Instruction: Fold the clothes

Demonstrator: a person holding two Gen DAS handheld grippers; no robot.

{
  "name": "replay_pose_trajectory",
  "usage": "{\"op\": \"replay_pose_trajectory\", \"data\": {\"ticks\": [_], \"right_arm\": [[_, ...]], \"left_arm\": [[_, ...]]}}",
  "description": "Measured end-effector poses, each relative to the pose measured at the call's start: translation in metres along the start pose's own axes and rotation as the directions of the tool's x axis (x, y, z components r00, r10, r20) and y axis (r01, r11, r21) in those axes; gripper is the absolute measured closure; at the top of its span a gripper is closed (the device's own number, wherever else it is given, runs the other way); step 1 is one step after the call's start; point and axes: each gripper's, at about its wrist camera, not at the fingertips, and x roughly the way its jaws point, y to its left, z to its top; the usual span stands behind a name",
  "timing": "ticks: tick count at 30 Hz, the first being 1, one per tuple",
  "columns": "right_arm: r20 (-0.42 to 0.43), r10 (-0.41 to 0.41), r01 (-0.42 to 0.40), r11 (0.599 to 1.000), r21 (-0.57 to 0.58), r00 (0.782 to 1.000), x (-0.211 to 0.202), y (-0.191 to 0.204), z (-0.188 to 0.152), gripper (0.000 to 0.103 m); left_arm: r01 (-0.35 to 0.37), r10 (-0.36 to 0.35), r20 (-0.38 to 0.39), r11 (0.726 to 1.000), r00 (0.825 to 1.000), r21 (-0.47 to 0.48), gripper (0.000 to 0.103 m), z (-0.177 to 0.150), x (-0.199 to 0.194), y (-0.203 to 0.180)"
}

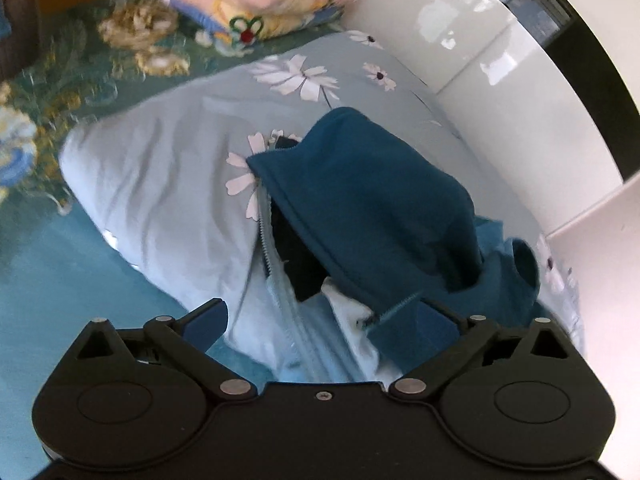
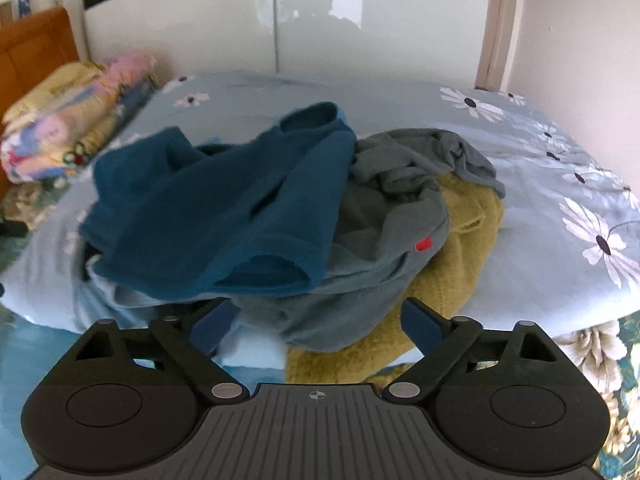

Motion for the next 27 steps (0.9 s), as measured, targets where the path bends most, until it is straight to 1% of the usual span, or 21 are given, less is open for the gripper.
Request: {"op": "replay_pose_trajectory", "data": {"ticks": [3,6,7,8,9,10,11,13,14,15,17,21,22,25,27], "right_arm": [[0.02,-0.031,0.031,0.999,-0.016,0.999,0.014,0.004,0.004,0.017],[0.054,-0.033,0.034,0.999,-0.014,0.998,0.02,0.005,0.01,0.021],[0.061,-0.033,0.035,0.999,-0.017,0.998,0.021,0.006,0.012,0.025],[0.061,-0.037,0.038,0.999,-0.022,0.997,0.024,0.006,0.014,0.034],[0.059,-0.047,0.048,0.999,-0.024,0.997,0.027,0.007,0.016,0.041],[0.058,-0.055,0.056,0.998,-0.019,0.997,0.029,0.007,0.018,0.044],[0.056,-0.058,0.058,0.998,-0.01,0.997,0.032,0.006,0.02,0.051],[0.053,-0.061,0.06,0.998,0.003,0.997,0.037,0.004,0.023,0.055],[0.056,-0.063,0.063,0.998,0.002,0.996,0.039,0.004,0.024,0.059],[0.063,-0.063,0.063,0.998,0.0,0.996,0.04,0.004,0.025,0.061],[0.078,-0.061,0.061,0.998,-0.004,0.995,0.041,0.005,0.028,0.063],[0.091,-0.053,0.054,0.998,-0.014,0.994,0.046,0.005,0.033,0.065],[0.094,-0.051,0.053,0.998,-0.017,0.994,0.048,0.005,0.034,0.065],[0.101,-0.045,0.048,0.999,-0.025,0.994,0.052,0.005,0.038,0.067],[0.106,-0.041,0.045,0.999,-0.03,0.993,0.054,0.005,0.041,0.071]], "left_arm": [[0.067,-0.068,-0.016,0.996,0.998,-0.056,0.005,0.014,0.018,0.005],[0.13,-0.135,-0.034,0.985,0.99,-0.117,0.006,0.027,0.037,0.009],[0.138,-0.146,-0.044,0.981,0.988,-0.135,0.009,0.03,0.043,0.01],[0.139,-0.148,-0.052,0.98,0.988,-0.145,0.01,0.032,0.049,0.01],[0.135,-0.146,-0.06,0.979,0.988,-0.15,0.01,0.032,0.054,0.01],[0.131,-0.143,-0.068,0.979,0.987,-0.155,0.01,0.033,0.059,0.009],[0.127,-0.141,-0.075,0.979,0.987,-0.16,0.01,0.034,0.065,0.009],[0.138,-0.157,-0.096,0.974,0.983,-0.179,0.012,0.034,0.075,0.008],[0.148,-0.171,-0.106,0.97,0.98,-0.194,0.014,0.033,0.08,0.009],[0.158,-0.185,-0.115,0.964,0.976,-0.212,0.017,0.032,0.085,0.009],[0.174,-0.211,-0.129,0.953,0.969,-0.25,0.018,0.031,0.095,0.01],[0.188,-0.243,-0.135,0.926,0.961,-0.326,0.018,0.028,0.115,0.014],[0.191,-0.251,-0.136,0.919,0.958,-0.345,0.021,0.027,0.12,0.015],[0.205,-0.264,-0.133,0.915,0.955,-0.347,0.031,0.026,0.132,0.015],[0.211,-0.269,-0.131,0.915,0.954,-0.345,0.036,0.026,0.137,0.015]]}}
